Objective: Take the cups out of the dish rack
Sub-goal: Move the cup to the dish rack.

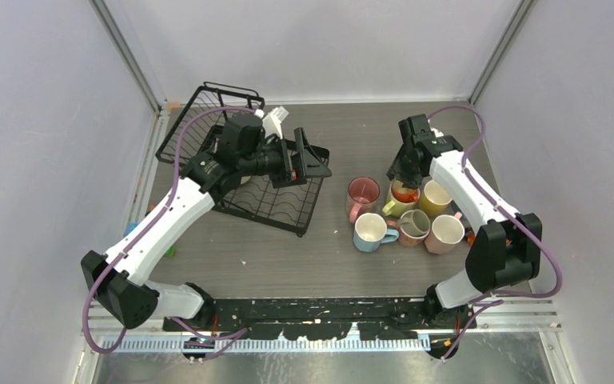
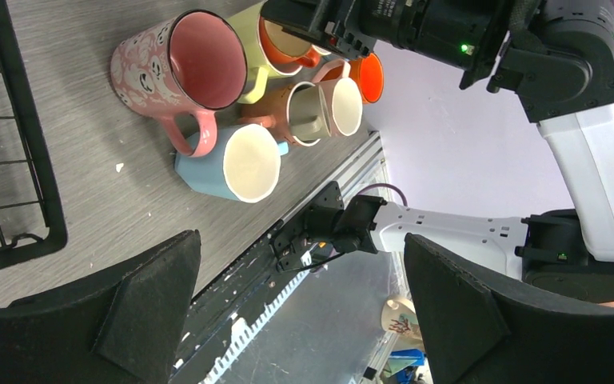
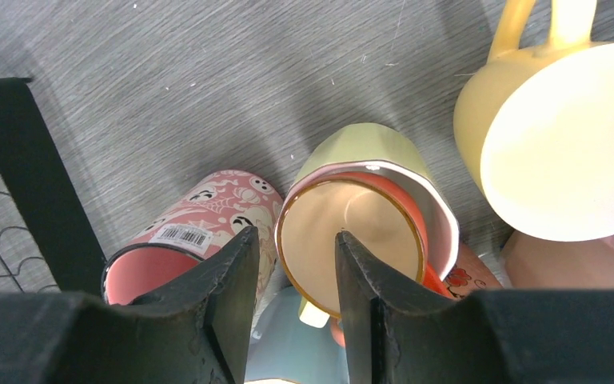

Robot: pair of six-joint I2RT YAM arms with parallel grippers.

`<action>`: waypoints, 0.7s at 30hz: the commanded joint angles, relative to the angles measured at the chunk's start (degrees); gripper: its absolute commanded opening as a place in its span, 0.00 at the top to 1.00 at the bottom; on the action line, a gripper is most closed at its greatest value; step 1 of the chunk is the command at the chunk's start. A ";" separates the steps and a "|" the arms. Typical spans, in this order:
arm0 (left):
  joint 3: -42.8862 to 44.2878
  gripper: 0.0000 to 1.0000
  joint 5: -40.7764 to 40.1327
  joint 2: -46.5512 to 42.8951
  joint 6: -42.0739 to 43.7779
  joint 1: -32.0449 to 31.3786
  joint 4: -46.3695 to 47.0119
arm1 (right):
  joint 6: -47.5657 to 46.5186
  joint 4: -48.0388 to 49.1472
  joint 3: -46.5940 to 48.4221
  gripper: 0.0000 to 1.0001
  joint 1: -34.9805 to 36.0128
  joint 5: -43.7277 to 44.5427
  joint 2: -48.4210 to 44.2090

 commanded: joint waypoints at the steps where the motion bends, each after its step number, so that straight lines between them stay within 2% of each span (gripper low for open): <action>1: 1.45 0.00 -0.02 -0.05 1.19 -0.11 0.43 | 0.28 -0.91 2.85 0.54 -0.25 1.61 -3.91; 12: 3.87 0.00 -2.44 -0.92 3.44 -0.10 -3.19 | 0.50 -3.25 5.29 0.48 0.14 0.76 -9.17; 17: 5.80 0.00 -6.59 -1.78 5.75 -0.13 -6.92 | 0.66 -3.45 7.32 0.40 2.36 -0.27 -11.31; 21: 7.20 0.00 -11.62 -2.84 7.88 -0.17 -10.58 | 0.85 -2.99 9.71 0.27 6.59 0.26 -10.84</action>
